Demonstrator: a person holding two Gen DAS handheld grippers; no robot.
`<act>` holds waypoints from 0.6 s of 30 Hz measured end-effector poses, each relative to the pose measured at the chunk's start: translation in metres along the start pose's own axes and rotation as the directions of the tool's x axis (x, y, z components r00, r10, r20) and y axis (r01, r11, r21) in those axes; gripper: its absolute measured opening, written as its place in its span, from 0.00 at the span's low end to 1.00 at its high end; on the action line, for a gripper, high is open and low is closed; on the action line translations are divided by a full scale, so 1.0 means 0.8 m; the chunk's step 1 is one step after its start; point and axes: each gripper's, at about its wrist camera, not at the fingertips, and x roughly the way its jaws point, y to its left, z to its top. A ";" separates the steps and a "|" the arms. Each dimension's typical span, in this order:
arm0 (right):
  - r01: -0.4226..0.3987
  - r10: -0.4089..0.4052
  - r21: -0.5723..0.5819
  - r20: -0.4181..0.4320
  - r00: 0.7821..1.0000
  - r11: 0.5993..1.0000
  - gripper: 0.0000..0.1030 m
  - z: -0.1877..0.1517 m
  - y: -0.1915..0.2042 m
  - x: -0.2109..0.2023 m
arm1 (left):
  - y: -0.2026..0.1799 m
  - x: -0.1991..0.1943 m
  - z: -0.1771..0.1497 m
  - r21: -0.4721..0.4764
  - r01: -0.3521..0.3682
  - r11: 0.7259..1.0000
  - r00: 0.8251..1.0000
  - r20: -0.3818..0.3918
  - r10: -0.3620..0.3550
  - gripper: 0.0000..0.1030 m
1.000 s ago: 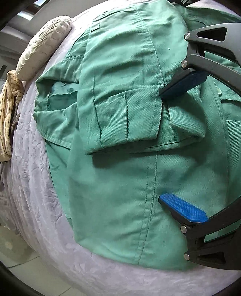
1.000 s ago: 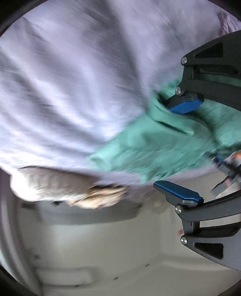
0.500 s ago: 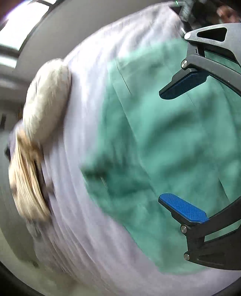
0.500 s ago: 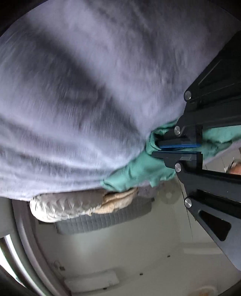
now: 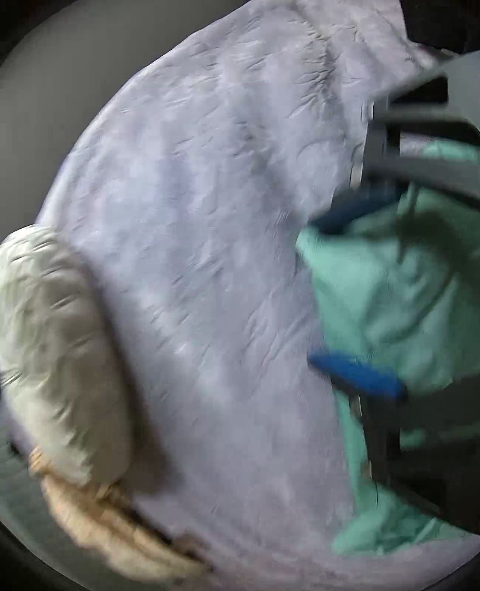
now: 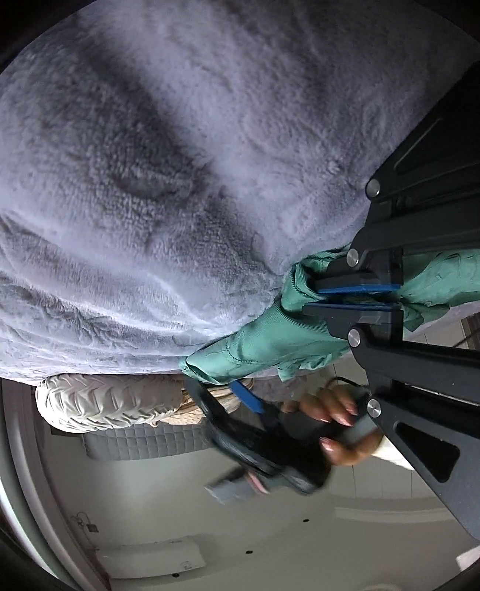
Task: Fold large clothes
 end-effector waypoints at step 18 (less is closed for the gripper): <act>0.254 -0.230 -0.150 0.160 0.960 0.956 0.02 -0.030 0.023 -0.012 | -0.001 0.001 0.002 -0.064 -0.140 0.988 0.982 0.121 0.147 0.01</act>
